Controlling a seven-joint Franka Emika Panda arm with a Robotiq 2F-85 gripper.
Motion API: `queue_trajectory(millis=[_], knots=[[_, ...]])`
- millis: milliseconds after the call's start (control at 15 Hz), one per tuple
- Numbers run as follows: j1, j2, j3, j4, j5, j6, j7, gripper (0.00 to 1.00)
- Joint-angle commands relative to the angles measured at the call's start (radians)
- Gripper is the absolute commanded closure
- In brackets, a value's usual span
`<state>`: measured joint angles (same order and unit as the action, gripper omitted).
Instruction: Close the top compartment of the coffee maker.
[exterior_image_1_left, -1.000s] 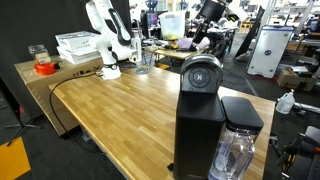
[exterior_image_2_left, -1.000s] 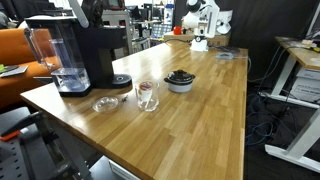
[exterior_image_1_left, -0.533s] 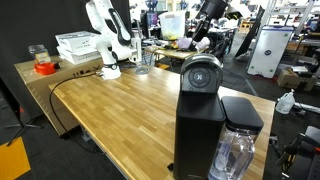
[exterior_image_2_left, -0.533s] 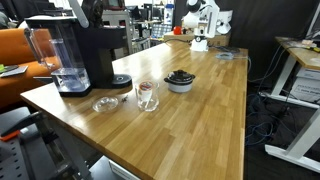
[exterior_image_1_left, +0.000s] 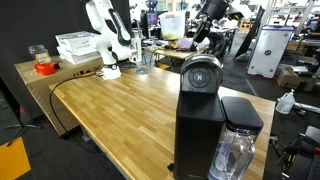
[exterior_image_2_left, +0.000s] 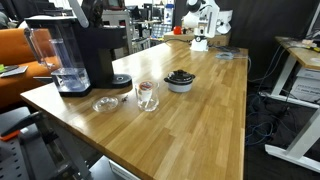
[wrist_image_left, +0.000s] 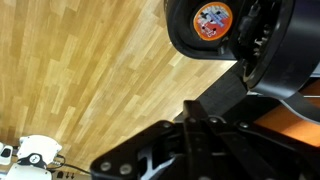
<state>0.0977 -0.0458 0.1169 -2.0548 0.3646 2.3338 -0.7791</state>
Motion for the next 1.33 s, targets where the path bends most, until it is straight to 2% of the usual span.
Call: queue_trajectory(millis=[0,667,1067,1267], knots=[[0.010,0.000,-0.010,0.002,-0.002,-0.002,0.003,0.99],[0.060,-0.032,0.017,0.022,-0.100,-0.027,0.025,1.00],[0.096,-0.046,0.014,0.030,-0.035,-0.042,-0.043,1.00],[0.112,-0.045,0.015,0.033,0.034,-0.068,-0.120,1.00]])
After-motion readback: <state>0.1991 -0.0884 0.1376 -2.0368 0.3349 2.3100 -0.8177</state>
